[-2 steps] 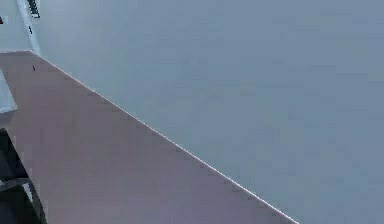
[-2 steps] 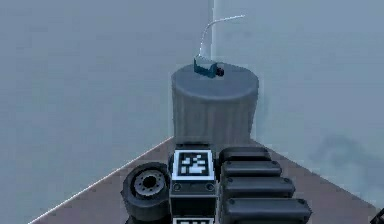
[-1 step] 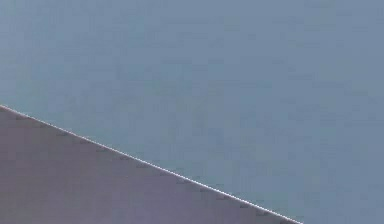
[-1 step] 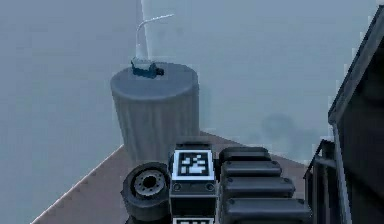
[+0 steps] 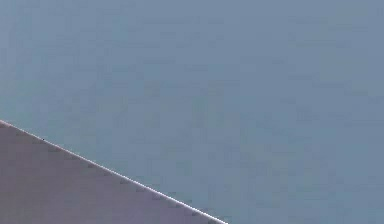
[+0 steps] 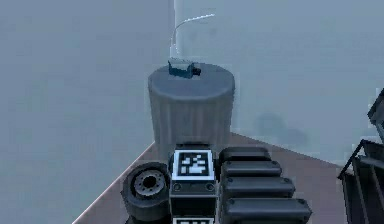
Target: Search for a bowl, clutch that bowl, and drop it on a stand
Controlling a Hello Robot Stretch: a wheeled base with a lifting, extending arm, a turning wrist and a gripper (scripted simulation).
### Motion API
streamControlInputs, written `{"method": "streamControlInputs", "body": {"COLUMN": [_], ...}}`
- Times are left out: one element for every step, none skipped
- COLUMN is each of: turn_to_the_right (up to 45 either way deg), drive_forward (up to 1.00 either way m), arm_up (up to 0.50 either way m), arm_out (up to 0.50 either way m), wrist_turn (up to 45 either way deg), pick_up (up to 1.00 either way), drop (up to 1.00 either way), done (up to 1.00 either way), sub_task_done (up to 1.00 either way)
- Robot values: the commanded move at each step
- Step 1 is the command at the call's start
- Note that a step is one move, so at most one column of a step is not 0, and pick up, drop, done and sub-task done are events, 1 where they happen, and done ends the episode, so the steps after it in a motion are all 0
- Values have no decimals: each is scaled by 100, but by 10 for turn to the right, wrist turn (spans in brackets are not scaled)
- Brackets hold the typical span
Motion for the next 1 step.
{"method": "streamControlInputs", "body": {"turn_to_the_right": [0], "drive_forward": [0], "arm_up": [0], "arm_out": [0], "wrist_turn": [0], "pick_up": [0], "drop": [0], "done": [100], "sub_task_done": [0]}}
